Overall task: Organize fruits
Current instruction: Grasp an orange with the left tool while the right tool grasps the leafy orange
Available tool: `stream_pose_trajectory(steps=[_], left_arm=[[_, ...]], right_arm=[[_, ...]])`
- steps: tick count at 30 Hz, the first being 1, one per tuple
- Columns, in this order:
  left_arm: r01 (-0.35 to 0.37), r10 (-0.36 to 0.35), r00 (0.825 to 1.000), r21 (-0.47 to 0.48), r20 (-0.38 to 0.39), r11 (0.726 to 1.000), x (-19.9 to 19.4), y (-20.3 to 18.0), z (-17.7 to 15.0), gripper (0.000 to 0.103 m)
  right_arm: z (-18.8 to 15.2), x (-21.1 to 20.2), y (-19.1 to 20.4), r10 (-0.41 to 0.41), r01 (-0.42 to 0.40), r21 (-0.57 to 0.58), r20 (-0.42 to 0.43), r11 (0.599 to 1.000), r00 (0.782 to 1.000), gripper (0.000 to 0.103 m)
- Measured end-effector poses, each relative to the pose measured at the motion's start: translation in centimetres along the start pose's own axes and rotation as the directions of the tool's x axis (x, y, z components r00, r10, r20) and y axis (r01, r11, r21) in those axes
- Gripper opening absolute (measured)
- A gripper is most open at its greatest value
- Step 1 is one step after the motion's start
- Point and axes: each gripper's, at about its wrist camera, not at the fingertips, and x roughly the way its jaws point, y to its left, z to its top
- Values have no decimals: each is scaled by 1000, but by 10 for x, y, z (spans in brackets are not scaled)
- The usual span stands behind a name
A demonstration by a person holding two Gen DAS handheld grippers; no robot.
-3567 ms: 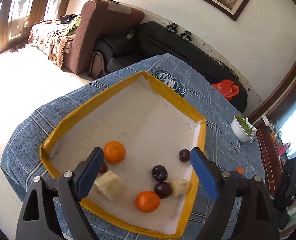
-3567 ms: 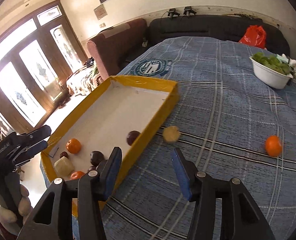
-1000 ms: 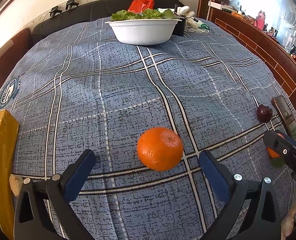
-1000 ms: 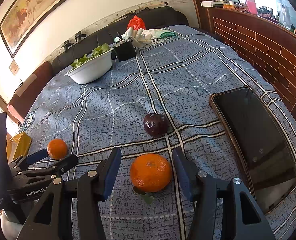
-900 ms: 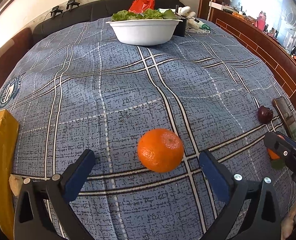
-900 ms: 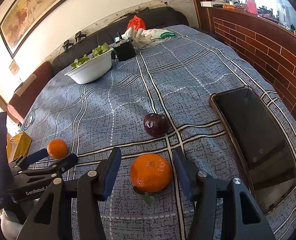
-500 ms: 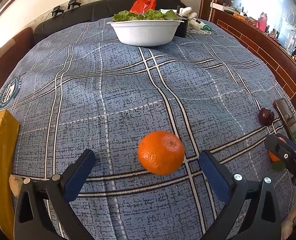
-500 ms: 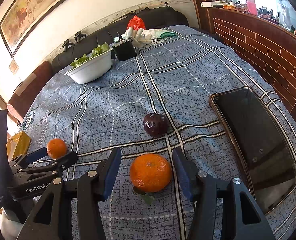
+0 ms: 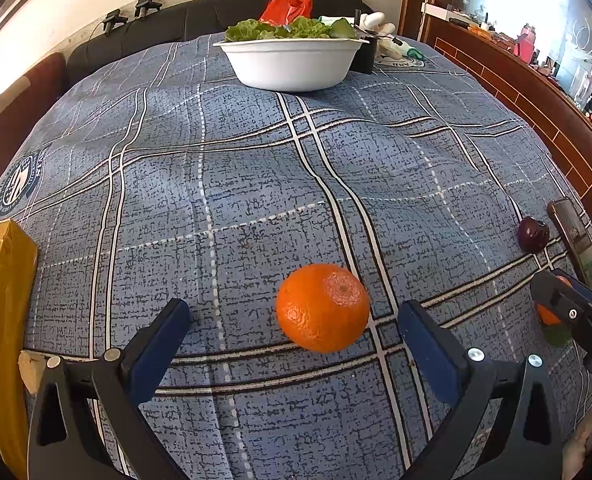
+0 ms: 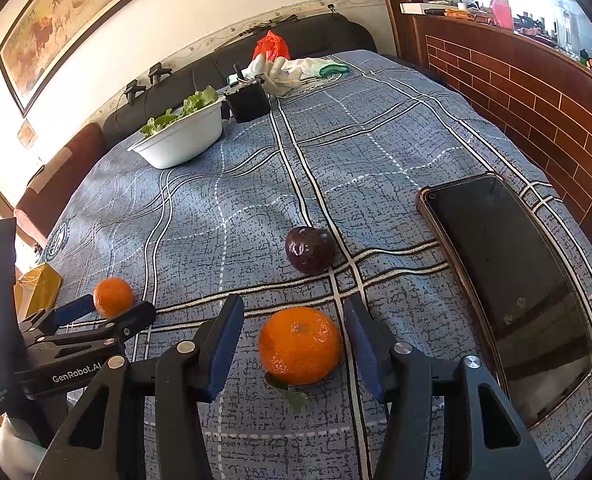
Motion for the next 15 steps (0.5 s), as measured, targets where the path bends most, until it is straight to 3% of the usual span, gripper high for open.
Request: stream_pose_trajectory(steps=[9,13,15], left_arm=[[-24,24,1000,-29,-3,999,6,-4,8,103],[-40,40,999,-54,-8,998,7,-4,9,103],[-53,52,999,-64,-16,997,6,-5,9,103]], right_arm=[[0,-1,-1,11,-11,8,-2,1000,1000,56],[0,-2,-3,13,-13,19,-4,1000,1000,40],[-1,-2,-2,10,-10,11,-5,1000,1000,40]])
